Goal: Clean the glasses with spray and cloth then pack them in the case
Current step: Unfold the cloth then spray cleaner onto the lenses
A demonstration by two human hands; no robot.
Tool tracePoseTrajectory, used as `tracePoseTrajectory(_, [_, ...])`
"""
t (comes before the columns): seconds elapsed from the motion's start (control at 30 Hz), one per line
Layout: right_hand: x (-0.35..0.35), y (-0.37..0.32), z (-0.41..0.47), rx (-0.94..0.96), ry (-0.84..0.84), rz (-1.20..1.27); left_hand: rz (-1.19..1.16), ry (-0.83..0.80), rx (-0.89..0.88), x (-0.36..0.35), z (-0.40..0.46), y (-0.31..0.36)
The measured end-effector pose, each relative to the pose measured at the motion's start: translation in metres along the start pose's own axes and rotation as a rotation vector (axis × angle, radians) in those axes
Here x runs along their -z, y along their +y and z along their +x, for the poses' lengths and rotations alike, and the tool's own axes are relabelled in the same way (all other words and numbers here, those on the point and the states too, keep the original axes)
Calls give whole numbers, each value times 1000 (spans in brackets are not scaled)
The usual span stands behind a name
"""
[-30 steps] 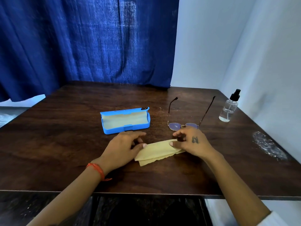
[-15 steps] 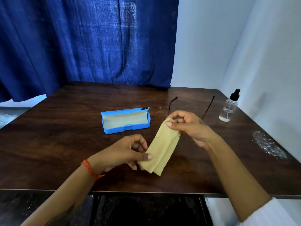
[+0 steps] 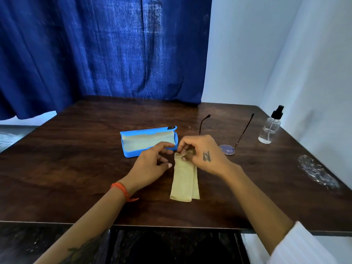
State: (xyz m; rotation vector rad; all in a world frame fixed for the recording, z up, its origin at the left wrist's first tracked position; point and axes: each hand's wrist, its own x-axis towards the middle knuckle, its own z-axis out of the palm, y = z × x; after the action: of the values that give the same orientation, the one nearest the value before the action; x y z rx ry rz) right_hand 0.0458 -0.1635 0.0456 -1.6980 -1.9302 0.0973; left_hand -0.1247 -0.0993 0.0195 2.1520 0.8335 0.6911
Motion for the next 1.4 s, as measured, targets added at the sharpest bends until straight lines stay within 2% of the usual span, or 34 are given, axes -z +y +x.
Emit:
tracePoseTrajectory(0.1, [-6,-2,-22,64,43,-60,0,23,-46,-3,0,-3])
tracePoseTrajectory(0.27, [-10,-3,-44,-28,-128,112,48,30,-61,-6,-5,-6])
tracePoseTrajectory(0.33, [-4,-1,-45,-109,-59,277,86,42,-72,-6,-5,-6])
tracePoseTrajectory(0.4, [1,4,-42,-204,68,233,138,-1,-73,-6,-3,-4])
tracePoseTrajectory(0.43, [2,7,-39,-269,76,162,174,-45,-66,-6,-1,-3])
tracePoseTrajectory(0.5, [2,11,-34,-384,-52,59,261,-147,-44,-7,3,0])
tracePoseTrajectory(0.6, [-2,12,-28,-450,-223,105,317,-258,-8,-7,9,5])
tracePoseTrajectory(0.73, [0,10,-18,-436,-273,150,200,-273,27,-4,14,7])
tracePoseTrajectory(0.83, [-2,12,-15,-339,-121,77,126,-149,10,-4,16,7])
tracePoseTrajectory(0.93, [-7,12,-22,-198,46,25,159,-33,-91,-6,12,5])
tracePoseTrajectory(1.07, [-15,9,-41,-53,66,-6,251,-37,-237,-7,2,-4])
tracePoseTrajectory(1.17, [-14,10,-52,-75,15,45,195,-39,-219,-2,-6,-6])
tracePoseTrajectory(1.23, [-10,9,-53,-142,65,203,129,17,-184,-1,-7,-5])
tracePoseTrajectory(1.3, [-7,9,-48,-242,127,247,117,63,-170,-2,-6,-4])
tracePoseTrajectory(1.33, [-5,8,-45,-295,100,207,169,40,-161,-3,-4,-6])
tracePoseTrajectory(1.4, [-3,8,-38,-378,-62,152,354,-102,-126,-5,0,-11])
